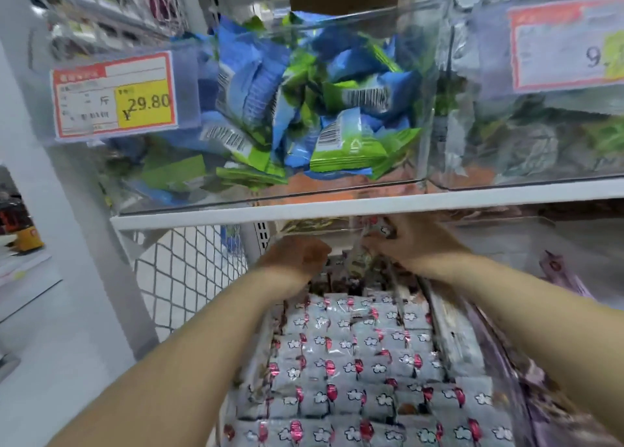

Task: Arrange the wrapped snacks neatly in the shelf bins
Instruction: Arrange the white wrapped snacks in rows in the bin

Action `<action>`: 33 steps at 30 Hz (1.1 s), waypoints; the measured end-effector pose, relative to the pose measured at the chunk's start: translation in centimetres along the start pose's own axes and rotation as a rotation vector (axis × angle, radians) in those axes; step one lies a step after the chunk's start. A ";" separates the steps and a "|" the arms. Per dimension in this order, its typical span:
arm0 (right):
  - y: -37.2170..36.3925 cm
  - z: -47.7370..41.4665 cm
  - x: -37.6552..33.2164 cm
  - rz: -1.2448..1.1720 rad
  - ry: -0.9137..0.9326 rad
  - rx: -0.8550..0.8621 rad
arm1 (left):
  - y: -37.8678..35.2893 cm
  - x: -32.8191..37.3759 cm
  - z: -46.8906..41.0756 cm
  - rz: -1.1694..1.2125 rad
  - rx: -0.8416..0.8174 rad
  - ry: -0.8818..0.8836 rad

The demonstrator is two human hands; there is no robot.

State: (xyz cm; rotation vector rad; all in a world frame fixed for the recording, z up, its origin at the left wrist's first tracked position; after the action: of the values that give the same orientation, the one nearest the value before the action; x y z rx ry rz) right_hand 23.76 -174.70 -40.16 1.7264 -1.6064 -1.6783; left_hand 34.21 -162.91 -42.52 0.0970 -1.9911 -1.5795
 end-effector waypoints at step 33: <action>0.0 -1.2 -1.1 0.074 0.165 -0.118 | -3.0 -1.7 -3.1 -0.079 -0.168 -0.121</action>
State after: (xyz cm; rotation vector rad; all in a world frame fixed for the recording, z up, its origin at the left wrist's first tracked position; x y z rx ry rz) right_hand 25.03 -174.40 -39.15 1.6788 -1.4501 -1.5218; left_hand 36.22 -165.77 -45.54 0.0137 -1.9568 -1.8356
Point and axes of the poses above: each hand's wrist, its own z-axis away from the middle knuckle, its own y-axis out of the back of the hand, x = y × z, the point moved 7 cm from there along -z, towards the middle knuckle, and after that the axes turned 3 degrees about -y, right-handed, at the moved point
